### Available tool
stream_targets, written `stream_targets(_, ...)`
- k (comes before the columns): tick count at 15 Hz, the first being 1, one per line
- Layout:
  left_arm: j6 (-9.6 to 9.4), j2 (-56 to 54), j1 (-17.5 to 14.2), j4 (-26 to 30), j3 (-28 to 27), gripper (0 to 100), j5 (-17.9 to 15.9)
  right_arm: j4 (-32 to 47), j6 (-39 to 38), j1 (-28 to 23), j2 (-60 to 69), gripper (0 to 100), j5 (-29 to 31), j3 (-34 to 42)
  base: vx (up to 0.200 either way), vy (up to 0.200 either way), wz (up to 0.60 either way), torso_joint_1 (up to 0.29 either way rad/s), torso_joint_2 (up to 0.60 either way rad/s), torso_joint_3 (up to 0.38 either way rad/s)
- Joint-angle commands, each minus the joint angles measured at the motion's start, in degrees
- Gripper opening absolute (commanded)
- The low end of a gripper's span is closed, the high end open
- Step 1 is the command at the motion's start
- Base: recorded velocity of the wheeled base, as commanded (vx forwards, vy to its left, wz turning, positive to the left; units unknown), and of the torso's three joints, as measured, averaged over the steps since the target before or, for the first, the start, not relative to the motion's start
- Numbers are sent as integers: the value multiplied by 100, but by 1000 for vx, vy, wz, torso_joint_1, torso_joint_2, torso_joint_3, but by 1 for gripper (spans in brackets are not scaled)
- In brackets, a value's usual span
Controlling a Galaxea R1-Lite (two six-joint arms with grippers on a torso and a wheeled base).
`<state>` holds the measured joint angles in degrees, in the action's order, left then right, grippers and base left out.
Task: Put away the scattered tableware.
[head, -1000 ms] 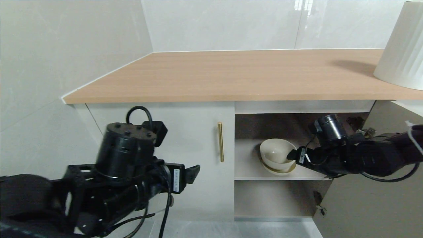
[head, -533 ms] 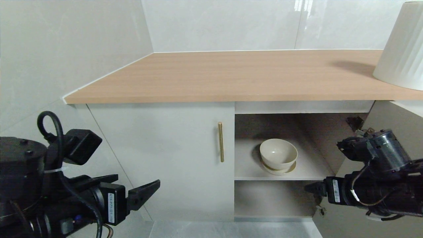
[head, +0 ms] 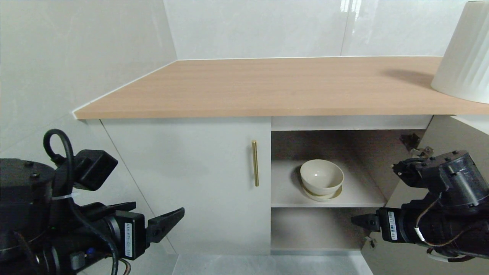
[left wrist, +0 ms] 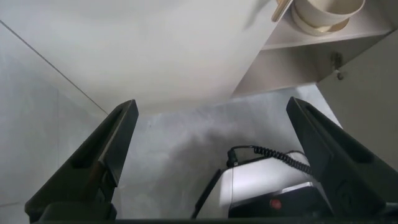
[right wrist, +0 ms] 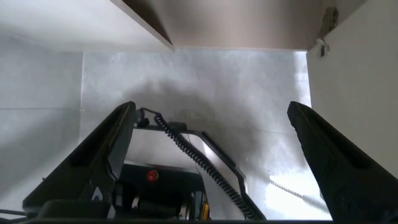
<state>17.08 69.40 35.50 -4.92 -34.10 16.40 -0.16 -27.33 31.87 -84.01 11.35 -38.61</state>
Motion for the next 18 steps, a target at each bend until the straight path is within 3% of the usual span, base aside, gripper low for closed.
stream_targets(1,6,65,1,0,8,100,4,-2,0,4,-2,100,-1,11,-200,0,0,17,-2,-7)
stream_targets(18,-3,82,71,0,96,100,-5,-2,-9,4,-11,100,-1,38,-188,0,0,0,2,4)
